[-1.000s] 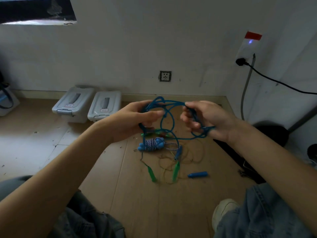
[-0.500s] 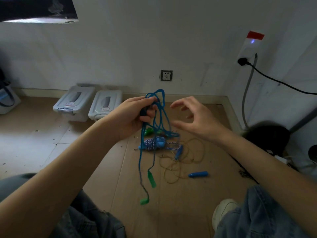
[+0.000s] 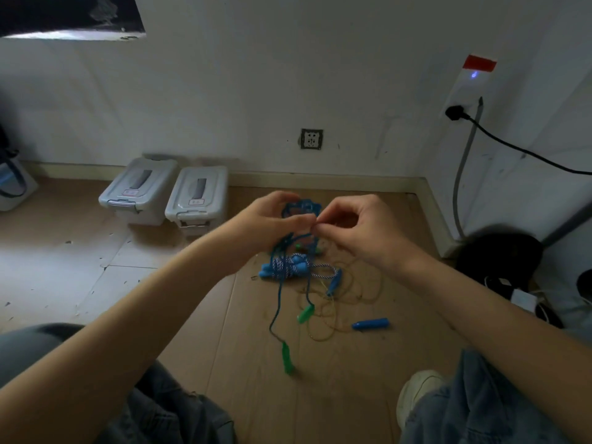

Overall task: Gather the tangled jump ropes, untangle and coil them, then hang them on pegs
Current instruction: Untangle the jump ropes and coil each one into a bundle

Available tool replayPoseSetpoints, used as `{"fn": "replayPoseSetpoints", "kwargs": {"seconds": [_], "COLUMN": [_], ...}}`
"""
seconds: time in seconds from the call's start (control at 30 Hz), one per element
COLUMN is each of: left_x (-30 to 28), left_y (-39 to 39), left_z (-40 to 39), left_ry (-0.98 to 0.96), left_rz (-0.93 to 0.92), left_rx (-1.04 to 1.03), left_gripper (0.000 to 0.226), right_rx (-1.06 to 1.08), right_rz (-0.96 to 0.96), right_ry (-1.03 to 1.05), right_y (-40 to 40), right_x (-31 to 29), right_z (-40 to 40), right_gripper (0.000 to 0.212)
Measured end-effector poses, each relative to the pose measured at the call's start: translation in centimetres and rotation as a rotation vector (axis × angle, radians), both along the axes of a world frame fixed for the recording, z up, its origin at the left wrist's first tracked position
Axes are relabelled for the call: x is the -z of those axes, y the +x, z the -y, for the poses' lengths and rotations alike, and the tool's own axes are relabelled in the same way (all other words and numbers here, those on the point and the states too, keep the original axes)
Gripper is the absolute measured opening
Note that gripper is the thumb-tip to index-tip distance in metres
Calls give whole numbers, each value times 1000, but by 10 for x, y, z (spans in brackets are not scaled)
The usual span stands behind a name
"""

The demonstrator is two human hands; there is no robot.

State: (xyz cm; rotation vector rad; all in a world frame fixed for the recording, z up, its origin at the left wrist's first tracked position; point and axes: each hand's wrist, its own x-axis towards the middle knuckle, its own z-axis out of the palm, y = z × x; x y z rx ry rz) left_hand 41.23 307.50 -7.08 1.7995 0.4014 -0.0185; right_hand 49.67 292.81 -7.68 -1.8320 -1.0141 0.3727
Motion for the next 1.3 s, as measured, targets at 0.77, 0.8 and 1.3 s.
{"fn": "replayPoseSetpoints", "kwargs": {"seconds": [0.77, 0.8, 1.3], "left_x": [60, 61, 70], "left_y": [3, 4, 3], "left_z": [-35, -32, -43], "left_ry": [1020, 966, 649], "left_rz": [-459, -434, -98], "left_rx": [371, 371, -12], "left_gripper": [123, 123, 60], "right_rx": [-313, -318, 35], "right_rz": [-337, -451, -770], "right_ry": [-252, -131, 148], "right_y": [30, 29, 57], "right_x": [10, 11, -10], "right_z": [15, 13, 26], "right_gripper": [10, 12, 25]}}
